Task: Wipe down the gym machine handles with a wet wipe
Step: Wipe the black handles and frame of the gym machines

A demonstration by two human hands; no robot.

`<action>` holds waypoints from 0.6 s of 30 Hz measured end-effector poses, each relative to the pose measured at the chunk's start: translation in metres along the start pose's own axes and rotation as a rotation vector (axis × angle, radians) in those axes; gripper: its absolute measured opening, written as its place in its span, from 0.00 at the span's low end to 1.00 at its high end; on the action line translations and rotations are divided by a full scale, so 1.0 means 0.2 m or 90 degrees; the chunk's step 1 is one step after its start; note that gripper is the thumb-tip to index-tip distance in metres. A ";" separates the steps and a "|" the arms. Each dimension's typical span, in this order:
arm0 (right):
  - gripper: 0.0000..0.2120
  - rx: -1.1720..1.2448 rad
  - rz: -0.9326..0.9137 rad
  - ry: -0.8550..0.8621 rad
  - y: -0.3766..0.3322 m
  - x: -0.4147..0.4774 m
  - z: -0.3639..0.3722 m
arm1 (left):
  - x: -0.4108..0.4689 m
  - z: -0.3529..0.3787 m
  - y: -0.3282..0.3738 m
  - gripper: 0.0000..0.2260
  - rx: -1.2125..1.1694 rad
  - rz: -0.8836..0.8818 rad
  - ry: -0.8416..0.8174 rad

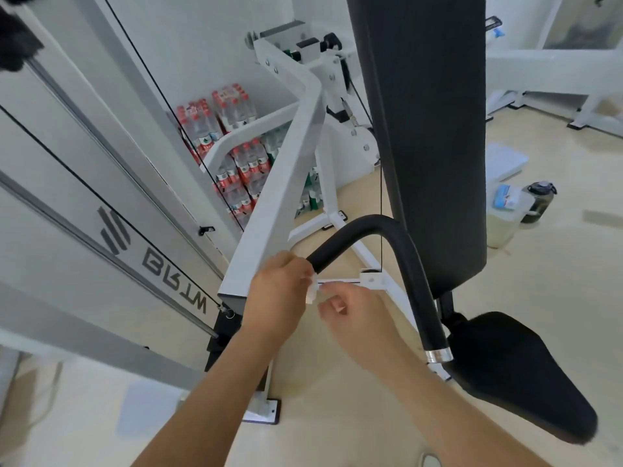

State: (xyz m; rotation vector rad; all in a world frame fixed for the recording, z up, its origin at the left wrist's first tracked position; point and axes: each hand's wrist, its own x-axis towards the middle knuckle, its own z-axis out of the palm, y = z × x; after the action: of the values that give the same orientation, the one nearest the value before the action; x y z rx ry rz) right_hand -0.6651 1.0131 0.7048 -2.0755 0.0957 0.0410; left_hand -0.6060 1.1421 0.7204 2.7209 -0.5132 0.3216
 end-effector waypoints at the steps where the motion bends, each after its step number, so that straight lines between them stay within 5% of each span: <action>1: 0.07 0.096 0.042 -0.023 -0.01 0.03 0.06 | 0.02 -0.01 0.02 0.06 -0.042 -0.040 0.006; 5: 0.08 0.418 0.187 0.056 -0.05 0.14 0.13 | 0.07 -0.03 0.05 0.08 -0.149 -0.132 -0.022; 14: 0.07 0.655 0.297 0.307 -0.05 0.22 0.22 | 0.05 0.01 -0.05 0.03 -0.112 0.022 0.031; 18: 0.09 0.905 0.324 0.276 -0.06 0.23 0.22 | 0.06 0.04 -0.06 0.03 -0.110 0.050 0.035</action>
State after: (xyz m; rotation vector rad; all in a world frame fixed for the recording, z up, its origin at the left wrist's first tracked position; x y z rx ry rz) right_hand -0.6176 1.0557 0.6901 -0.5771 0.6939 -0.1352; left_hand -0.5899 1.1464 0.7133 2.5220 -0.6047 0.3549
